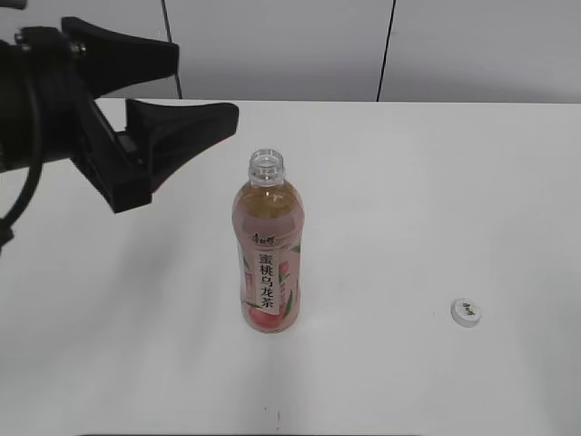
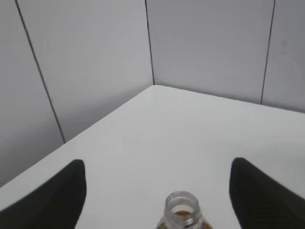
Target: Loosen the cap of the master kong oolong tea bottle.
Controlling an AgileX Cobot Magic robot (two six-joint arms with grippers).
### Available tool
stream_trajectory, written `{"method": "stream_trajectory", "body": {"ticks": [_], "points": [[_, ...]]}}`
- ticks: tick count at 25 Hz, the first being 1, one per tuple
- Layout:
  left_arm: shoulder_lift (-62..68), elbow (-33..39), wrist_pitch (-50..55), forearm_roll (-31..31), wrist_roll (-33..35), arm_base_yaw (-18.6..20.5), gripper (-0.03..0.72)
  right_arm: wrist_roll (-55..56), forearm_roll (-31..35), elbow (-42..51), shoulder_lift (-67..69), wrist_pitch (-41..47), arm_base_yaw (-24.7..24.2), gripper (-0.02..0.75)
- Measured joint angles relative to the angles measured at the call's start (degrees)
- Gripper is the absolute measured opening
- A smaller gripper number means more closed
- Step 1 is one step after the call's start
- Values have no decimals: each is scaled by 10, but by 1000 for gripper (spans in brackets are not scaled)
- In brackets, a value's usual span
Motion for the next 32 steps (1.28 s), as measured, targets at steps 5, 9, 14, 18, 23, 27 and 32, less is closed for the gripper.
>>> {"method": "stream_trajectory", "body": {"ticks": [5, 9, 14, 18, 23, 27, 32], "points": [[-70, 0, 167, 9, -6, 0, 550, 0, 0, 0, 0, 0, 0, 540], [-103, 0, 326, 10, -6, 0, 550, 0, 0, 0, 0, 0, 0, 540], [-112, 0, 503, -87, -6, 0, 550, 0, 0, 0, 0, 0, 0, 540], [-112, 0, 579, -272, 21, 0, 550, 0, 0, 0, 0, 0, 0, 539], [-149, 0, 608, -528, 212, 0, 550, -1, 0, 0, 0, 0, 0, 539], [-226, -30, 696, -610, 327, 0, 550, -1, 0, 0, 0, 0, 0, 539], [-342, -62, 807, -608, 367, 0, 550, -1, 0, 0, 0, 1, 0, 539]]}}
